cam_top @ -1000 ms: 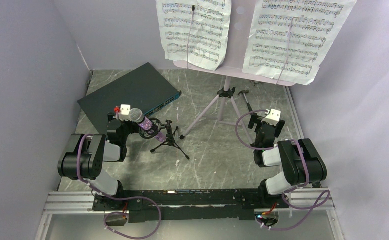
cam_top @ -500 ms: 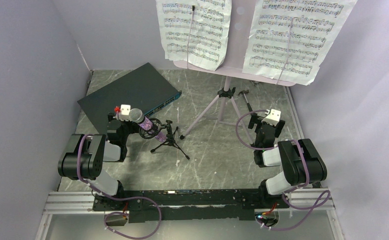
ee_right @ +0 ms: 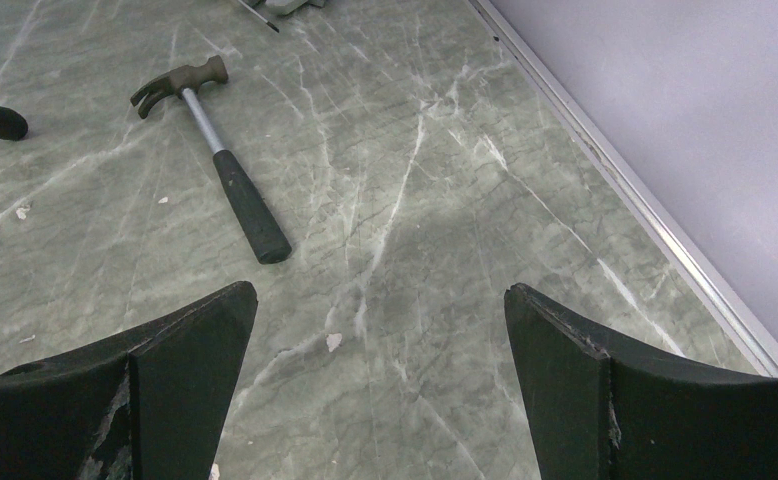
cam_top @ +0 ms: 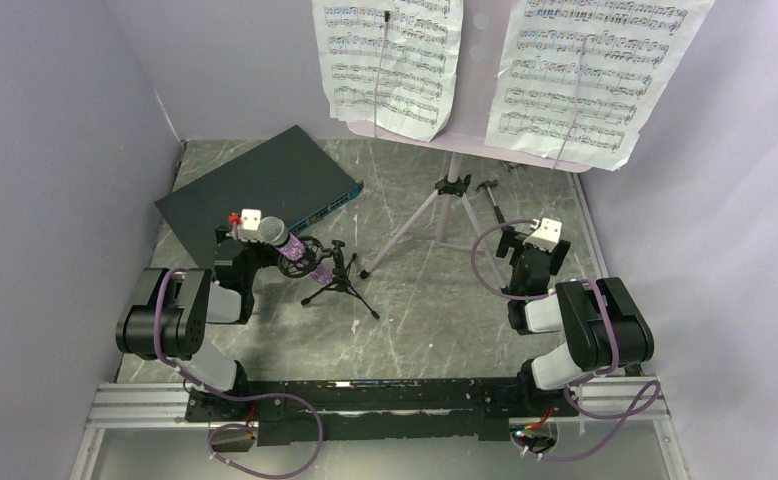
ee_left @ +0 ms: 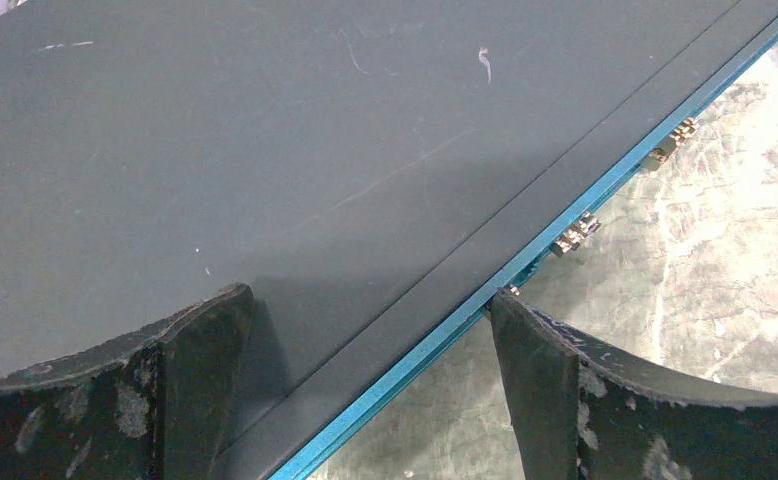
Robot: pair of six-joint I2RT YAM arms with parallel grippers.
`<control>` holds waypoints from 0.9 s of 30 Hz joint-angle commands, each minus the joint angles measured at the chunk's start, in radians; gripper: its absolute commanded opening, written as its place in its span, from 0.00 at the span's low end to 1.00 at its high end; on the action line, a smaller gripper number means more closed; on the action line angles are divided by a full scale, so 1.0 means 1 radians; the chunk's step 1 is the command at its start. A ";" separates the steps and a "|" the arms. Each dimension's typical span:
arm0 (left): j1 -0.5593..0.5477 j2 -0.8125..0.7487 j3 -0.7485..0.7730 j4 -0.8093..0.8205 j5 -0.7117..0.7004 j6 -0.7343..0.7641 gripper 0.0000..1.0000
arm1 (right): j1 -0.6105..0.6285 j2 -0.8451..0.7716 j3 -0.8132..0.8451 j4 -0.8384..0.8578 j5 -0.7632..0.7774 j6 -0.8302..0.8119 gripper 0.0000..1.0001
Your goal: Set up the instrument practice props
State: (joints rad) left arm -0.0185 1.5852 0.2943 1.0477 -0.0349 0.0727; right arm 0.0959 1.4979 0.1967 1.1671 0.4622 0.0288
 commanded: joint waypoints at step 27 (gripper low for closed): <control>0.040 0.047 0.085 -0.069 -0.105 -0.067 0.94 | -0.003 -0.004 0.025 0.035 -0.012 0.008 1.00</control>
State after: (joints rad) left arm -0.0113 1.5852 0.2958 1.0454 -0.0235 0.0746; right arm 0.0959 1.4979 0.1967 1.1671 0.4622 0.0288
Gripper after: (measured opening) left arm 0.937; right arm 0.996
